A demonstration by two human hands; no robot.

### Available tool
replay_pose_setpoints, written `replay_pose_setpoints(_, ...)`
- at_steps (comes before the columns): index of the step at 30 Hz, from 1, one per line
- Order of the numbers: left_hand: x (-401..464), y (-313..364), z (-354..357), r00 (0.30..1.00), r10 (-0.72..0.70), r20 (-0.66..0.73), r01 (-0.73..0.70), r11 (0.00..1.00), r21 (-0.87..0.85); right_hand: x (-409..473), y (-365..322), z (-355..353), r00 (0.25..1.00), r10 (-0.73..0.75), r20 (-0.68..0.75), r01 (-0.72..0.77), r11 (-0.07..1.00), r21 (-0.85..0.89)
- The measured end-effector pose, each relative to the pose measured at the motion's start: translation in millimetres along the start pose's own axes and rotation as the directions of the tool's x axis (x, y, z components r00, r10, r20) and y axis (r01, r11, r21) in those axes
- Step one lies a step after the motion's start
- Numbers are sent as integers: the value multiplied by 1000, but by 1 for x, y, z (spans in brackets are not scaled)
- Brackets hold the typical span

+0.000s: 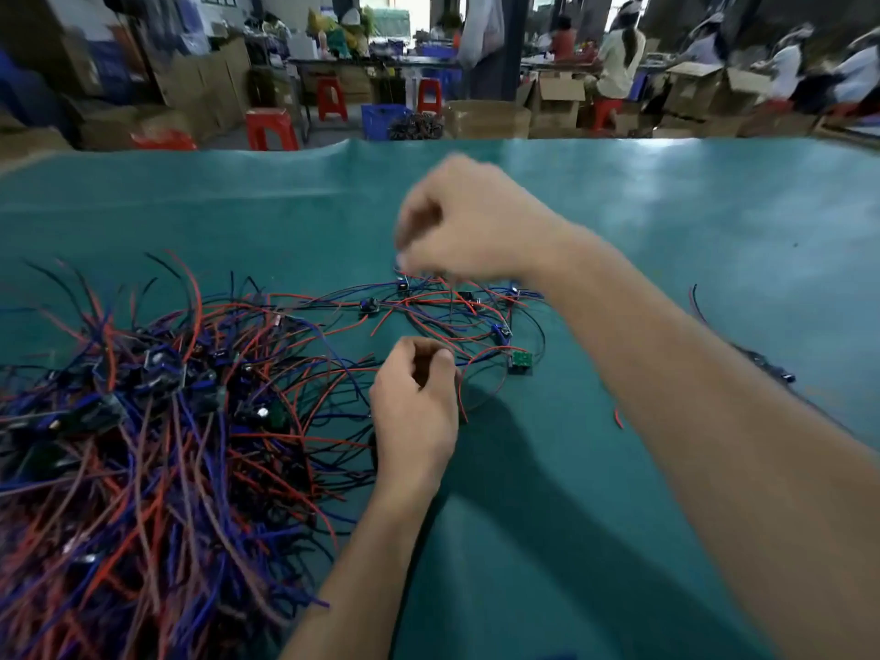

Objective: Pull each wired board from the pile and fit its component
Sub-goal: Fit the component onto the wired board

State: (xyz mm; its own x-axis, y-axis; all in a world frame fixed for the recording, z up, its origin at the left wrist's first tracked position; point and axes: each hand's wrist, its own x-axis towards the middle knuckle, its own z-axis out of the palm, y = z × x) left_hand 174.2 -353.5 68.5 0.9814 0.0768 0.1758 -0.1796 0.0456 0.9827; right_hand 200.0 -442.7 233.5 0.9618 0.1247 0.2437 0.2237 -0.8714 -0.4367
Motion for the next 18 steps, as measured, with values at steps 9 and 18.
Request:
replay_pose_setpoints(9,0,-2,0,999,0,-51,3,998,60,-74,120,69,937,337,-96,-338,941,12)
replay_pose_setpoints(18,-3,0,3,987,-16,158,4,997,78,-93,117,37,844,476,-248,180,185,966)
